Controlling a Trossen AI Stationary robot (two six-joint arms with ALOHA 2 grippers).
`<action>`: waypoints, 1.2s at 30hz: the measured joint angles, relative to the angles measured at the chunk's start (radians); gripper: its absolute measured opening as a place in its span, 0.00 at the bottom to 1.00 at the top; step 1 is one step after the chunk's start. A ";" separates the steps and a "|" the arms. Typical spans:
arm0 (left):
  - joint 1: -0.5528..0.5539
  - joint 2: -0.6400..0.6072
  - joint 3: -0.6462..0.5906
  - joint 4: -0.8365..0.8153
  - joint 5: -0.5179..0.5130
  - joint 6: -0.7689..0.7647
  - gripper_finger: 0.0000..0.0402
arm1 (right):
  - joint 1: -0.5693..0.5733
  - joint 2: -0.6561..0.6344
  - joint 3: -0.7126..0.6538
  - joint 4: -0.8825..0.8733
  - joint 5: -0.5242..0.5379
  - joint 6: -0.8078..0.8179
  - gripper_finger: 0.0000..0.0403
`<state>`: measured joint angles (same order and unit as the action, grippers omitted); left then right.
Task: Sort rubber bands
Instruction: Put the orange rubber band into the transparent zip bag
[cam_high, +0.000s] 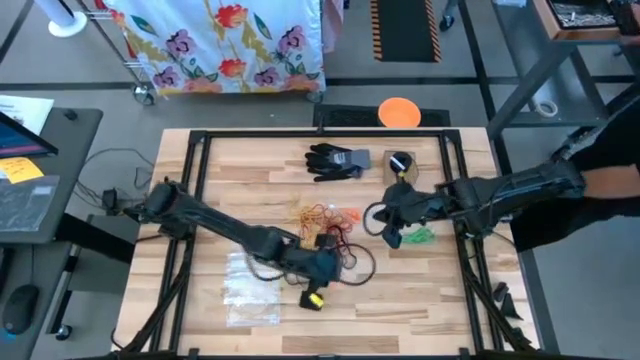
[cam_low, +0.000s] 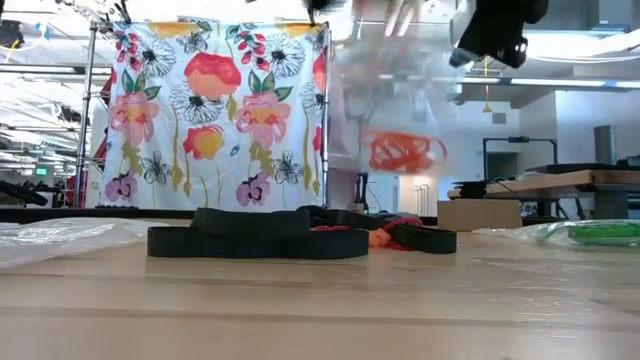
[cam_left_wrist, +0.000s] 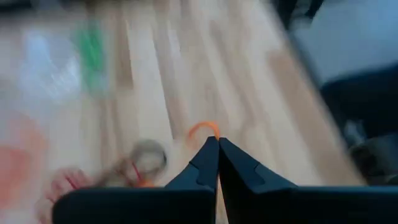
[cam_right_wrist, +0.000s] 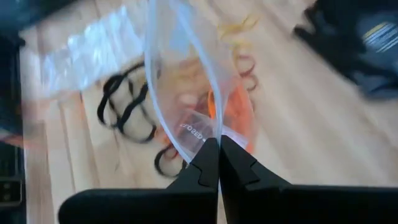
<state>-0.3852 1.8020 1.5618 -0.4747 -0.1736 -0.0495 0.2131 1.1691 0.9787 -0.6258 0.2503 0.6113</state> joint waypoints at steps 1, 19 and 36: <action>-0.012 -0.036 0.005 0.002 -0.040 0.013 0.00 | 0.006 0.018 0.000 0.003 -0.017 0.014 0.00; 0.108 -0.113 -0.044 0.023 -0.240 0.094 0.00 | 0.020 0.167 0.000 0.399 -0.185 -0.034 0.00; 0.094 -0.113 -0.080 0.037 -0.225 0.051 0.00 | -0.056 0.143 0.000 0.407 -0.228 -0.026 0.00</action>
<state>-0.2908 1.6894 1.4818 -0.4373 -0.3988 0.0011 0.1573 1.3125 0.9787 -0.2190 0.0222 0.5849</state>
